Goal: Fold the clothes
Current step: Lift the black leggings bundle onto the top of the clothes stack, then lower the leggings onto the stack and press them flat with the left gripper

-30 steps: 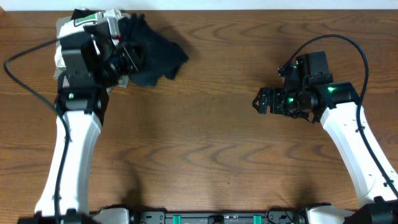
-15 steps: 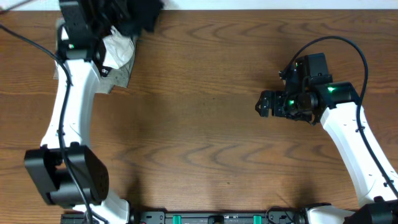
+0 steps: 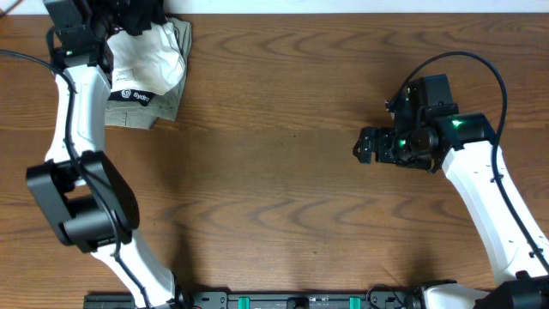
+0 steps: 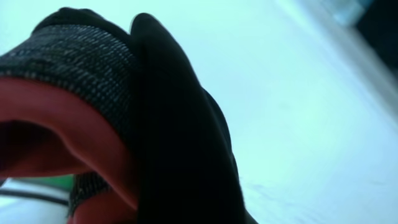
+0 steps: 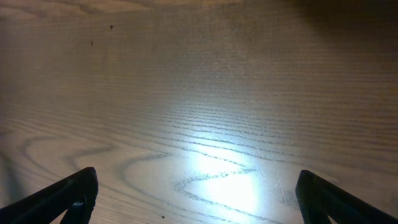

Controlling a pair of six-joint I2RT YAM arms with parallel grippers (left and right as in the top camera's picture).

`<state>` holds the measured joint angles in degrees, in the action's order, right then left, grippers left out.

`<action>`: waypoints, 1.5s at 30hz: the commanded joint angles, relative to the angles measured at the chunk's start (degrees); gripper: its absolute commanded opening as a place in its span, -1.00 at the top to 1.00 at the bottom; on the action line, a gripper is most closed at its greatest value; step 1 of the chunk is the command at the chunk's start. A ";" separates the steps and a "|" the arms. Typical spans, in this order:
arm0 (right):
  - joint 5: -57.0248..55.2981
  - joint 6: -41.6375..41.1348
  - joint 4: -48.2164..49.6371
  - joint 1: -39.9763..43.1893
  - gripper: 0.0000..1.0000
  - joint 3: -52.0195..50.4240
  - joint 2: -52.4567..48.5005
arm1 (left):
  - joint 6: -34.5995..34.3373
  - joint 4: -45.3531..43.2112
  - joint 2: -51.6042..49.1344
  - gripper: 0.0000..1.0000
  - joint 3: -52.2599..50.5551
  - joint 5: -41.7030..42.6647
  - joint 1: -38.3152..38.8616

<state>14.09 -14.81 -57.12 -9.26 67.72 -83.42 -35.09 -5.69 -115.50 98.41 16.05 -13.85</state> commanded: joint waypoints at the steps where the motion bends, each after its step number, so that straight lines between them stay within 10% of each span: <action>1: -0.35 0.04 0.11 -0.52 -0.98 -0.02 -0.17 | -3.45 -0.90 -1.73 0.88 1.49 -0.22 -0.37; 36: -0.13 -1.01 0.70 -0.57 -0.98 -0.02 -0.17 | -9.14 29.35 4.59 0.86 1.29 4.22 -4.57; 38: -0.13 -1.01 0.70 -0.57 -0.99 -0.02 -0.17 | -9.14 30.58 4.59 0.66 0.87 4.15 -4.57; 42: -0.15 -1.01 0.72 -0.57 -0.99 -0.02 -0.17 | -9.14 32.70 4.59 -0.94 0.81 4.04 -4.57; 45: -0.13 -1.01 0.70 -0.57 -0.98 -0.02 -0.17 | -9.14 33.14 4.59 -0.96 0.81 4.02 -4.57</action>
<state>14.09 -15.05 -56.36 -9.26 67.72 -83.44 -44.16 27.24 -111.35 98.50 20.58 -18.33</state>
